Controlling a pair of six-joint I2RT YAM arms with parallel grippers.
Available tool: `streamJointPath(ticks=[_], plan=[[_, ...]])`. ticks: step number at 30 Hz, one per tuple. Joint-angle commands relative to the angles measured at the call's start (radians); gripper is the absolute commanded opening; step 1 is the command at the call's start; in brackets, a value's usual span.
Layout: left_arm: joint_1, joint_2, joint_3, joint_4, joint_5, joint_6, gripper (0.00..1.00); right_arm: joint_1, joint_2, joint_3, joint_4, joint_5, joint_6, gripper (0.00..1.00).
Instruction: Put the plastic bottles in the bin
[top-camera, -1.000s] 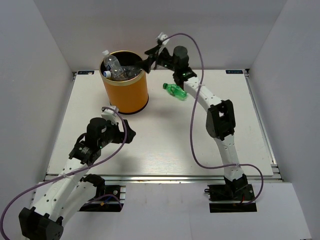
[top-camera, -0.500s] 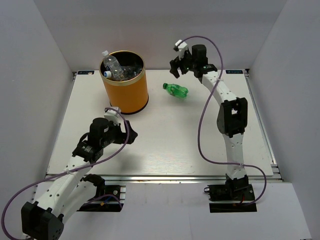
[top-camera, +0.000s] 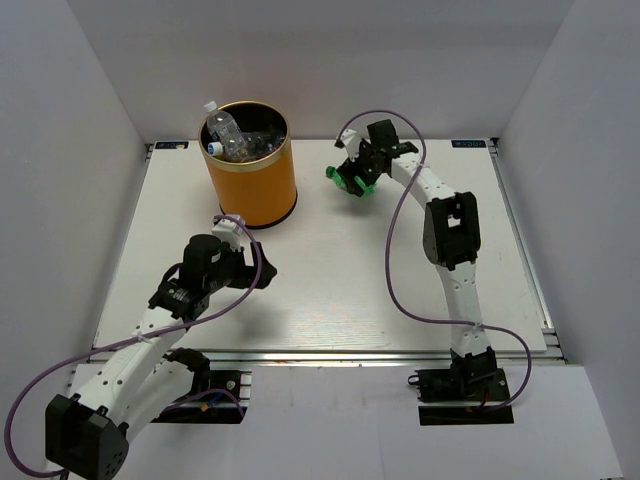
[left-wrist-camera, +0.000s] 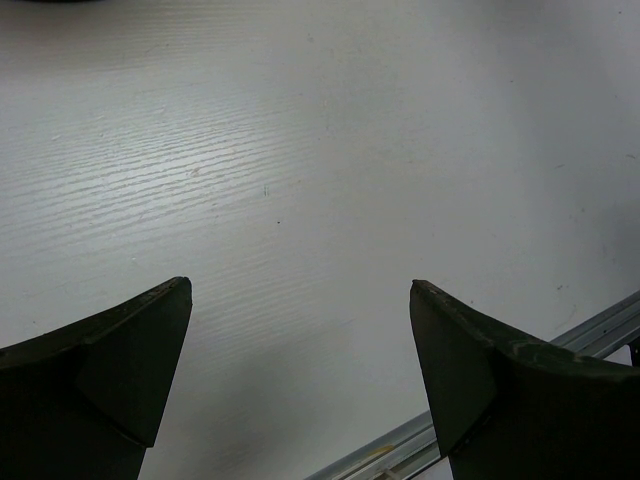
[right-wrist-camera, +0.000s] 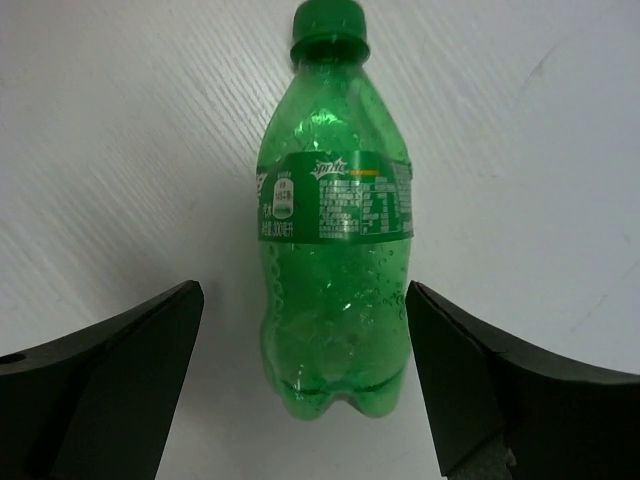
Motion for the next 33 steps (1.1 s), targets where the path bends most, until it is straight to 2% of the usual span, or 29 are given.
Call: streamJointPath(ticks=[1,3,7,8,11,15,16,17,18,19,20,21,22,24,28,30,31,33], plan=[[0.002,-0.014,-0.005,0.020,0.018,0.006,1.00,-0.001,0.031,-0.009,-0.029,0.022,-0.050,0.88],[0.002,-0.014,-0.005,0.020,0.018,0.006,1.00,0.001,0.046,-0.006,-0.022,0.029,-0.053,0.85],[0.002,-0.014,0.004,0.011,0.018,0.006,1.00,0.002,0.059,0.005,-0.028,-0.002,-0.070,0.62],[0.002,-0.014,0.004,0.011,0.018,0.006,1.00,0.002,0.056,0.008,-0.031,-0.016,-0.070,0.51],[0.002,-0.014,-0.005,0.011,0.018,0.006,1.00,-0.003,0.031,0.009,-0.040,-0.053,-0.072,0.32],[0.002,-0.023,-0.014,0.020,0.018,-0.004,1.00,-0.006,-0.065,0.038,-0.016,-0.175,-0.028,0.22],[0.002,-0.023,-0.014,0.020,0.018,-0.004,1.00,-0.003,-0.123,0.034,0.050,-0.212,-0.008,0.22],[0.002,-0.034,-0.014,0.020,0.018,-0.004,1.00,-0.003,-0.201,0.022,0.095,-0.227,0.082,0.20],[0.002,-0.034,-0.024,0.020,0.018,-0.004,1.00,0.001,-0.240,-0.047,0.147,-0.250,0.106,0.19],[0.002,-0.034,-0.024,0.020,0.018,-0.004,1.00,0.004,-0.275,-0.075,0.322,-0.267,0.149,0.18],[0.002,-0.034,-0.024,0.020,0.018,-0.004,1.00,0.011,-0.365,-0.099,0.381,-0.280,0.190,0.15],[0.002,-0.034,-0.024,0.030,0.018,-0.004,1.00,0.013,-0.384,-0.144,0.432,-0.330,0.245,0.13],[0.002,-0.022,-0.024,0.031,0.027,-0.004,1.00,0.019,-0.403,-0.147,0.557,-0.347,0.273,0.13],[0.002,-0.022,-0.024,0.041,0.027,-0.004,1.00,0.036,-0.399,-0.129,0.670,-0.390,0.371,0.12],[0.002,-0.022,-0.024,0.052,0.027,-0.004,1.00,0.082,-0.359,-0.097,0.826,-0.389,0.454,0.08],[0.002,-0.033,-0.034,0.052,0.027,-0.004,1.00,0.093,-0.319,-0.057,0.922,-0.436,0.517,0.08],[0.002,-0.043,-0.034,0.052,0.027,-0.004,1.00,0.109,-0.304,-0.044,1.021,-0.450,0.540,0.08],[0.002,-0.043,-0.044,0.043,0.018,-0.013,1.00,0.125,-0.228,-0.017,1.106,-0.481,0.658,0.08]])
